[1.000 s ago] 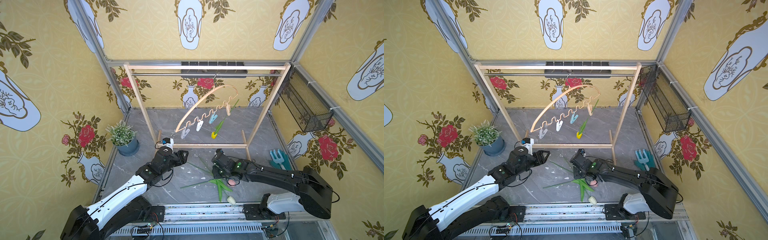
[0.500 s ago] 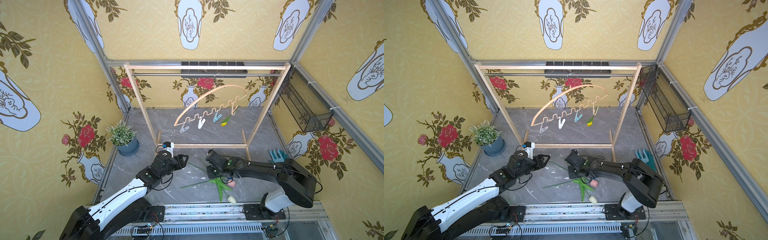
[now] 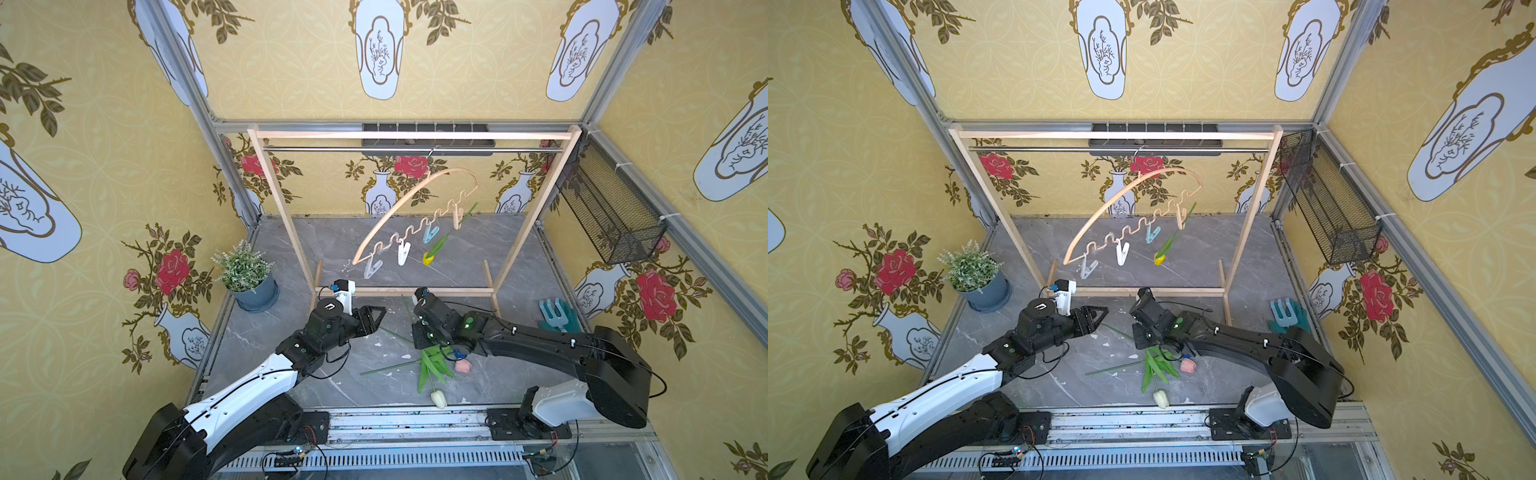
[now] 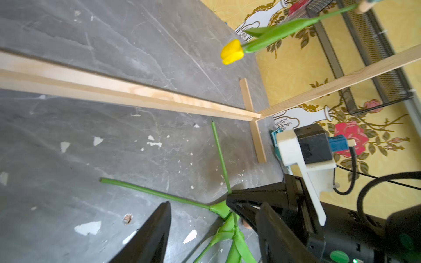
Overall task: Dry the flowers on a clothes hanger
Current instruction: Pick up the flower at the center of the board.
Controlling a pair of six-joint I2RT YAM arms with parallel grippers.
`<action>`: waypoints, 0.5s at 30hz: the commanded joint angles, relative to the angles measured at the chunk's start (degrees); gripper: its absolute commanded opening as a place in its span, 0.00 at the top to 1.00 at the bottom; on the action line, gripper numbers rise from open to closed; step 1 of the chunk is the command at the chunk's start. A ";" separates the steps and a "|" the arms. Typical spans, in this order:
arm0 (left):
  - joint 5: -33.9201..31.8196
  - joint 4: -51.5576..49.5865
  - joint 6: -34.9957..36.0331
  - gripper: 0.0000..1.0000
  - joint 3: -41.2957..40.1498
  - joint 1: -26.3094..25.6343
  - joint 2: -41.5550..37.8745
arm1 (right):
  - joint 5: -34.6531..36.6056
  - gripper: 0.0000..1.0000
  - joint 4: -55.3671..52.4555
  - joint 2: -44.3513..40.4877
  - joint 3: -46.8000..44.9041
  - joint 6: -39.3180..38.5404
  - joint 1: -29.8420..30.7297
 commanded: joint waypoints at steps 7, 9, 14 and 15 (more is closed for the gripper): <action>10.32 12.04 -0.32 0.32 -0.50 -0.15 -0.33 | -12.89 1.00 17.95 -6.21 -3.58 -1.01 -0.47; 11.70 13.86 -0.64 0.31 -0.76 -0.22 -0.03 | -14.29 1.00 19.19 -6.05 -3.39 -0.87 -0.57; 10.58 10.66 0.30 0.38 0.17 -0.35 3.02 | -15.88 1.00 22.19 -6.30 -3.47 -0.30 -0.65; 10.47 10.64 0.04 0.41 0.08 -0.33 3.43 | -16.09 1.00 22.57 -6.25 -3.53 -0.11 -0.66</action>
